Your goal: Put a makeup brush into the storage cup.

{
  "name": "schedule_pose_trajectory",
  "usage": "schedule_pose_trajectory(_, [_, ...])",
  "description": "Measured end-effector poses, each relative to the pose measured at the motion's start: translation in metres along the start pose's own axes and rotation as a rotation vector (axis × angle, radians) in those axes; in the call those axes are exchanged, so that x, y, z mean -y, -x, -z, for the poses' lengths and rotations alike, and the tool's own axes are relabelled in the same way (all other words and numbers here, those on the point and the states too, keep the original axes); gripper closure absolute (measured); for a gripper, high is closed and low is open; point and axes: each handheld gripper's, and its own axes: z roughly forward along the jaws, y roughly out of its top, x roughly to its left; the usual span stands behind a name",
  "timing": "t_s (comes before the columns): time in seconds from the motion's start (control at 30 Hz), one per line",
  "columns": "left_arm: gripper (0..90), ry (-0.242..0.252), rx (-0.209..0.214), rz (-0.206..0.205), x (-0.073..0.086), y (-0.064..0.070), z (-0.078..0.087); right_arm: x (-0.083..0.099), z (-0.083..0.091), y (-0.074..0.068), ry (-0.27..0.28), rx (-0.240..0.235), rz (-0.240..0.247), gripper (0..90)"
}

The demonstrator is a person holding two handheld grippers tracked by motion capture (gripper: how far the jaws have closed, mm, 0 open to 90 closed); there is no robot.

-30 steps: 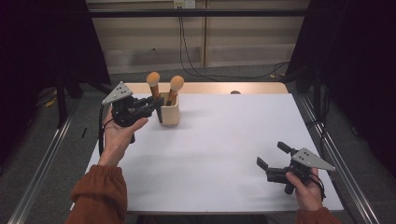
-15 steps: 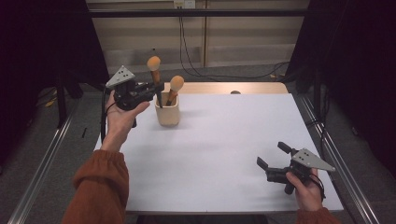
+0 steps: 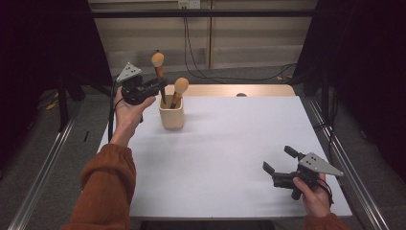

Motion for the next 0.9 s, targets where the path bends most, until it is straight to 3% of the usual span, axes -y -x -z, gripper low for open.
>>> schedule_pose_trajectory(0.2, [74.1,-0.012,0.003,-0.001,0.006,-0.001,-0.009,0.001,0.0,0.001,0.003,-0.001,-0.01,0.0])
schedule_pose_trajectory(0.3, [74.1,-0.033,0.005,-0.022,0.01,-0.004,-0.013,0.001,0.0,0.001,0.004,0.0,-0.007,0.0])
schedule_pose_trajectory(0.57, [74.2,-0.051,-0.002,-0.007,0.023,-0.01,-0.021,0.002,-0.001,-0.001,-0.004,-0.011,-0.006,0.0])
schedule_pose_trajectory(0.63, [74.1,-0.065,0.0,-0.034,0.025,-0.01,-0.023,0.002,-0.001,-0.001,-0.003,-0.012,-0.003,0.0])
schedule_pose_trajectory(0.9, [74.1,-0.08,-0.013,-0.006,0.038,-0.015,-0.028,0.003,-0.001,-0.002,-0.007,-0.022,0.005,0.0])
